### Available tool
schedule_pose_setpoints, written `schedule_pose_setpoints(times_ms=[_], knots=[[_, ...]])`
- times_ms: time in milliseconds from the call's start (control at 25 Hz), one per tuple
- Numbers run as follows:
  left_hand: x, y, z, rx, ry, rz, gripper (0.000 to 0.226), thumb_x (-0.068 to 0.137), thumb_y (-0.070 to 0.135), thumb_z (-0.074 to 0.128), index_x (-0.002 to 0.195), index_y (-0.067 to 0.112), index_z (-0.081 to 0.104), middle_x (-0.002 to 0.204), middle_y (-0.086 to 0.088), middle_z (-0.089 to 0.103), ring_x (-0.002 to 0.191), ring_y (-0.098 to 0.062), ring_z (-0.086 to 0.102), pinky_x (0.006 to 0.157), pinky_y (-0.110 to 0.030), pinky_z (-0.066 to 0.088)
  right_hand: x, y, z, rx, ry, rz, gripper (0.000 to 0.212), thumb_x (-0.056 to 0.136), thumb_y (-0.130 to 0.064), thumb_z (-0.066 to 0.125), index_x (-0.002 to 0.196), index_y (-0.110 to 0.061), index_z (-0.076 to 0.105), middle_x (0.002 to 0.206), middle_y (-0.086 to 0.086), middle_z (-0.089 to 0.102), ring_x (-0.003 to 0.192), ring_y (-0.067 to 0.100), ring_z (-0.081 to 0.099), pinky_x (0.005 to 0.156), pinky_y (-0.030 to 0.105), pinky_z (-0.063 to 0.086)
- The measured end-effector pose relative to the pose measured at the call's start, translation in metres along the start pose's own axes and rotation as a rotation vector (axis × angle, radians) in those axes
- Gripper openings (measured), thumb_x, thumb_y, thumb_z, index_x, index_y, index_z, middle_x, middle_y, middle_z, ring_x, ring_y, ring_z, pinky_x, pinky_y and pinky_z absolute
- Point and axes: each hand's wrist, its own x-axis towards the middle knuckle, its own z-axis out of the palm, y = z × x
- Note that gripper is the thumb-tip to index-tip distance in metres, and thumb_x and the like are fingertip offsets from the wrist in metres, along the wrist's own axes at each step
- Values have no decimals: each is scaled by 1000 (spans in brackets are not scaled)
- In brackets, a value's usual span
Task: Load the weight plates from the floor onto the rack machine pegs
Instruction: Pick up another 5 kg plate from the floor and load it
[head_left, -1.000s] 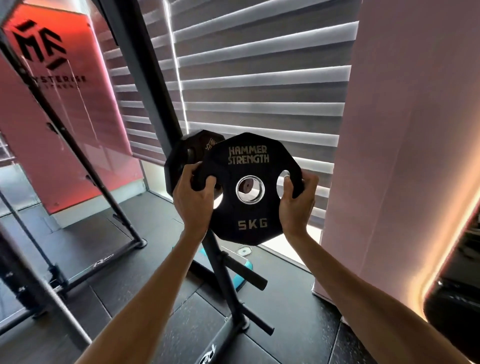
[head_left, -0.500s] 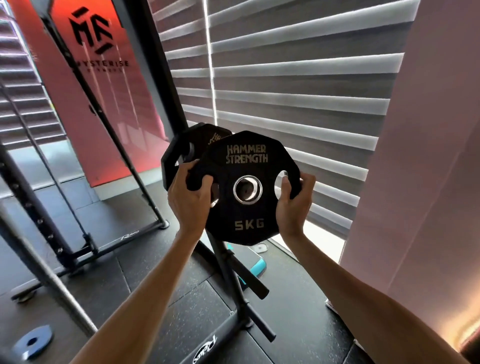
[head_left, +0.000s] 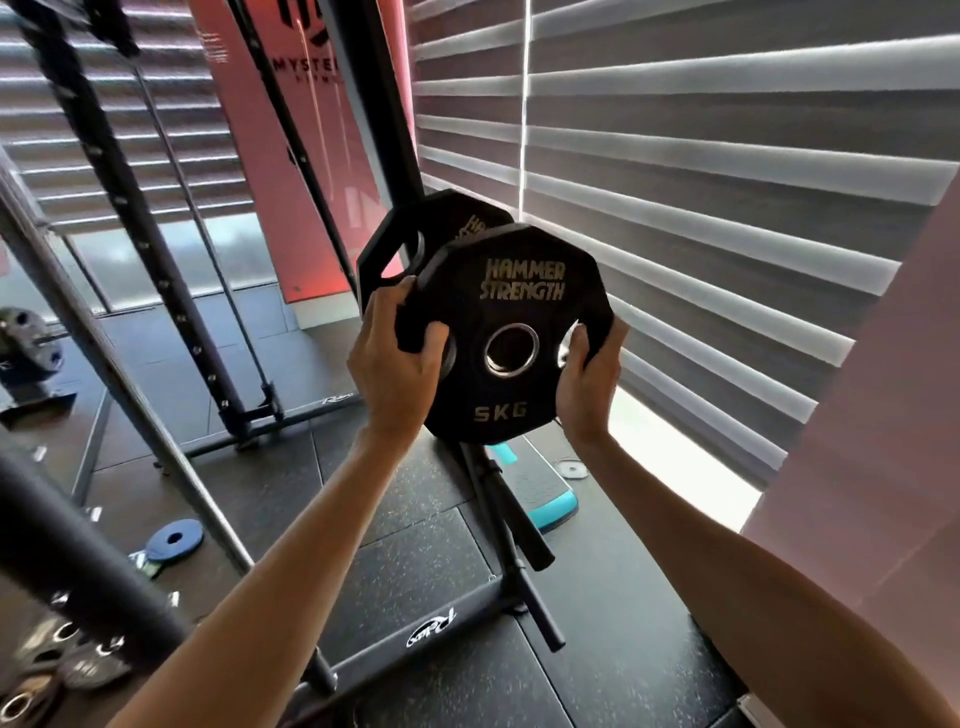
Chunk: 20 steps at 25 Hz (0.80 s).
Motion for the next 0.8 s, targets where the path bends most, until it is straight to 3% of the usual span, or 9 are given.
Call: schedule_pose_setpoints(times_ms=[80,160,280,400,640,800], knots=[[0,-3,0,48,-34,115,32,83,18,58,115,12,54,96,-5,65,80,-16,61,69,-20,48,4,5,11,4,-46,58,25,105,-15,41,130,-13,38,101,-19,58,88,-6,61,73,17,54],[6,-10,4,81,-34,149,32,84,16,56,115,14,49,99,-7,62,83,-18,60,69,-26,52,12,11,21,-22,-78,83,22,105,-14,41,127,-12,39,95,-18,57,80,-5,61,67,19,54],[12,-28,12,104,-47,76,32,84,17,54,115,14,45,103,-7,57,93,-24,59,75,-43,55,29,14,27,-50,-172,57,14,103,-14,46,116,-12,40,92,-6,61,74,6,63,63,31,55],[21,-48,17,140,-100,-22,32,86,21,51,116,17,40,104,-5,55,95,-22,56,81,-46,53,48,10,40,-102,-258,52,12,101,-12,47,109,-10,38,90,3,62,72,16,60,56,22,45],[40,-67,25,234,-134,-55,33,89,24,47,117,6,45,102,-5,53,94,-21,53,87,-41,49,76,11,67,-262,-406,103,32,101,-10,47,126,5,35,106,19,65,87,30,64,68,31,43],[44,-70,26,271,-131,-58,33,89,26,46,115,5,46,100,-6,55,93,-20,55,87,-37,49,87,9,70,-301,-501,175,42,95,-7,54,130,2,33,110,15,63,102,34,65,75,34,52]])
